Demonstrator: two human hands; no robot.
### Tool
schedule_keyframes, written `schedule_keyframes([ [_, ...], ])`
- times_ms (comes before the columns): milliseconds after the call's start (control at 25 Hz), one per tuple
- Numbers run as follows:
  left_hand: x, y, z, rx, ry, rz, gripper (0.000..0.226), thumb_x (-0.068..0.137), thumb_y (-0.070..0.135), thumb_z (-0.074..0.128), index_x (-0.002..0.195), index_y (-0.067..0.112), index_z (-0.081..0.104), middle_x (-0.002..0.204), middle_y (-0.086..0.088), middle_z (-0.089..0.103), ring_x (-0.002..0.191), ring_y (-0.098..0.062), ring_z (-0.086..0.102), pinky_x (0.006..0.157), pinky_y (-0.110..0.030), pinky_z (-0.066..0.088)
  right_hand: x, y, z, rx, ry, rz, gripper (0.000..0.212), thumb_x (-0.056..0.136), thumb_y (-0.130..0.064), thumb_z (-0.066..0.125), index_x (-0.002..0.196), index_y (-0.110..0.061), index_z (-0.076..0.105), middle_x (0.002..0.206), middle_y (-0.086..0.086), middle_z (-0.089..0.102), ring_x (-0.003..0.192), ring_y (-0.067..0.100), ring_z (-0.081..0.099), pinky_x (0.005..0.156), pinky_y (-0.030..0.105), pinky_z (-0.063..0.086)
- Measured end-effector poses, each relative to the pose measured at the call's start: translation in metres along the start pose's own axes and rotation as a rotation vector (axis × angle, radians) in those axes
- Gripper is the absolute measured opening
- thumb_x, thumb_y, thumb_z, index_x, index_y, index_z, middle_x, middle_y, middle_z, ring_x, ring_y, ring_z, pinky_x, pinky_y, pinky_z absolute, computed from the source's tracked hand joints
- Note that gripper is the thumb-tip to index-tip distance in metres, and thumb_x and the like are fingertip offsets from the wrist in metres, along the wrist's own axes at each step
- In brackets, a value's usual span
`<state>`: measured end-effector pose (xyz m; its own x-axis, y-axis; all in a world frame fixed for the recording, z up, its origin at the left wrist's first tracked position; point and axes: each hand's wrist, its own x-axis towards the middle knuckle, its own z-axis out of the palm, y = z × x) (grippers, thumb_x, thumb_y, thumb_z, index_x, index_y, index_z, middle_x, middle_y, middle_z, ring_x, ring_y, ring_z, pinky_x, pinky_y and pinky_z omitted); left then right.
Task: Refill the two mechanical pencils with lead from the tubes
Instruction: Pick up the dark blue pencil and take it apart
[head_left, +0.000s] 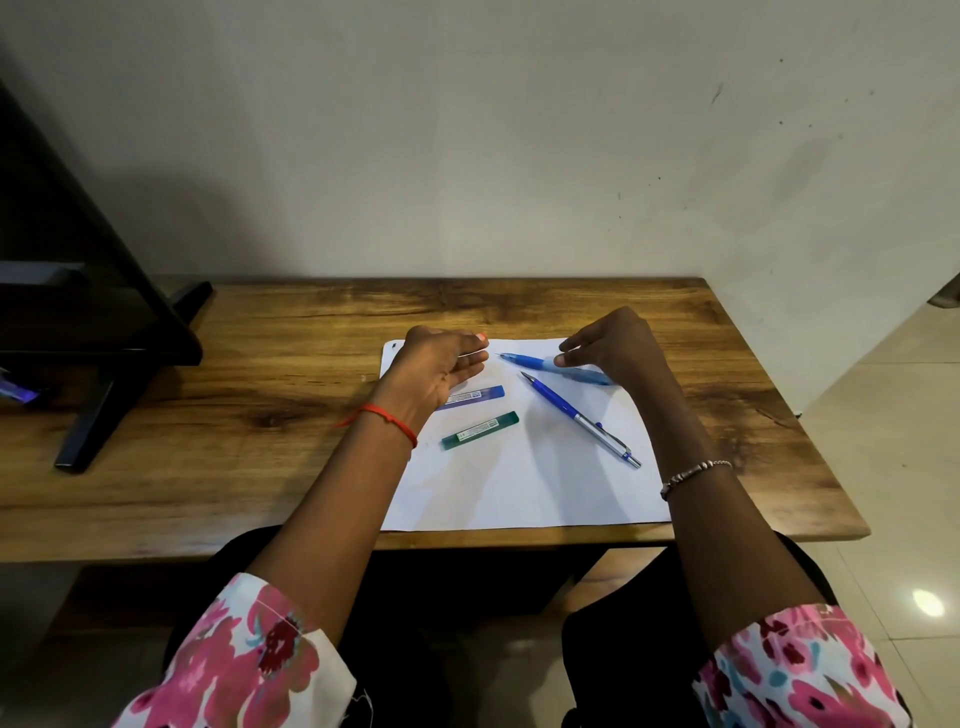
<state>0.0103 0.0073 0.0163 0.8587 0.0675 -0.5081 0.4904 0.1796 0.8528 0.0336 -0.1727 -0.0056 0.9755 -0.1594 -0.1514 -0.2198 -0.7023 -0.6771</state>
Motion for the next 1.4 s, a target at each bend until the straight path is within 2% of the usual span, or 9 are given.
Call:
schedule_keyframes([
  [200, 0.001, -0.002, 0.001, 0.049, -0.008, 0.017, 0.027, 0.086, 0.002, 0.058, 0.112, -0.006, 0.056, 0.114, -0.019, 0.063, 0.093, -0.022, 0.061, 0.085, -0.030, 0.051, -0.007, -0.008, -0.004, 0.025, 0.026, -0.099, 0.023, 0.065, -0.019, 0.084, 0.085, -0.011, 0.077, 0.079, 0.008, 0.068, 0.093, 0.024, 0.061, 0.094, 0.047, 0.042],
  [320, 0.000, -0.002, 0.001, 0.094, -0.010, 0.047, 0.025, 0.086, 0.003, 0.058, 0.110, -0.003, 0.058, 0.106, -0.016, 0.064, 0.092, -0.022, 0.062, 0.090, -0.031, 0.051, -0.014, -0.010, -0.007, -0.031, -0.067, -0.120, 0.025, 0.066, -0.014, 0.083, 0.087, -0.003, 0.076, 0.084, 0.015, 0.072, 0.065, 0.012, 0.056, 0.066, 0.023, 0.045],
  [400, -0.001, -0.002, 0.001, 0.129, -0.016, 0.085, 0.025, 0.086, 0.002, 0.058, 0.111, -0.003, 0.058, 0.106, -0.017, 0.064, 0.090, -0.022, 0.061, 0.086, -0.031, 0.053, -0.019, -0.012, -0.008, -0.125, -0.167, -0.102, 0.030, 0.064, -0.015, 0.085, 0.088, 0.000, 0.075, 0.079, 0.013, 0.070, 0.059, 0.012, 0.052, 0.049, 0.017, 0.038],
  [560, -0.001, -0.003, 0.001, 0.192, -0.045, 0.143, 0.028, 0.085, 0.000, 0.059, 0.113, -0.004, 0.057, 0.114, -0.020, 0.063, 0.091, -0.023, 0.060, 0.078, -0.026, 0.051, -0.022, -0.013, -0.005, -0.248, -0.272, -0.075, 0.039, 0.060, -0.017, 0.087, 0.089, 0.006, 0.072, 0.083, 0.017, 0.070, 0.067, 0.019, 0.054, 0.050, 0.023, 0.037],
  [960, 0.004, -0.005, 0.003, 0.321, -0.035, 0.195, 0.029, 0.083, 0.001, 0.063, 0.111, -0.001, 0.061, 0.116, -0.018, 0.063, 0.103, -0.027, 0.062, 0.094, -0.036, 0.051, -0.020, -0.012, -0.006, -0.242, -0.265, -0.103, 0.032, 0.064, -0.016, 0.084, 0.086, 0.004, 0.074, 0.070, 0.009, 0.063, 0.057, 0.012, 0.049, 0.048, 0.021, 0.036],
  [1080, 0.002, -0.006, 0.002, 0.275, -0.089, 0.171, 0.029, 0.081, 0.003, 0.065, 0.110, -0.001, 0.061, 0.106, -0.018, 0.065, 0.092, -0.024, 0.064, 0.089, -0.035, 0.053, -0.020, -0.015, -0.015, -0.033, -0.212, -0.161, 0.013, 0.071, -0.016, 0.078, 0.081, -0.008, 0.077, 0.069, 0.008, 0.068, 0.057, 0.011, 0.047, 0.050, 0.017, 0.035],
  [1160, 0.000, -0.006, 0.001, 0.236, -0.220, 0.103, 0.028, 0.081, 0.005, 0.066, 0.108, 0.000, 0.062, 0.091, -0.013, 0.069, 0.081, -0.020, 0.066, 0.082, -0.032, 0.055, -0.021, -0.016, -0.022, 0.288, -0.151, -0.174, 0.003, 0.077, -0.014, 0.073, 0.077, -0.014, 0.076, 0.063, 0.000, 0.067, 0.061, 0.009, 0.046, 0.057, 0.021, 0.037],
  [1280, -0.006, -0.007, 0.006, 0.106, -0.438, 0.014, 0.014, 0.088, 0.006, 0.055, 0.099, 0.002, 0.064, 0.078, -0.007, 0.073, 0.075, -0.018, 0.070, 0.076, -0.031, 0.057, -0.020, -0.015, -0.022, 0.754, -0.106, -0.129, 0.009, 0.081, -0.015, 0.069, 0.073, -0.013, 0.073, 0.062, -0.003, 0.063, 0.058, 0.011, 0.048, 0.058, 0.023, 0.041],
  [1400, -0.004, -0.004, 0.011, -0.059, -0.444, 0.178, 0.026, 0.091, -0.001, 0.045, 0.114, -0.001, 0.058, 0.077, 0.000, 0.075, 0.073, -0.011, 0.071, 0.074, -0.024, 0.057, -0.019, -0.020, -0.018, 1.077, -0.135, 0.053, 0.012, 0.084, -0.013, 0.065, 0.073, -0.010, 0.068, 0.059, -0.001, 0.065, 0.051, 0.011, 0.052, 0.052, 0.022, 0.047],
])
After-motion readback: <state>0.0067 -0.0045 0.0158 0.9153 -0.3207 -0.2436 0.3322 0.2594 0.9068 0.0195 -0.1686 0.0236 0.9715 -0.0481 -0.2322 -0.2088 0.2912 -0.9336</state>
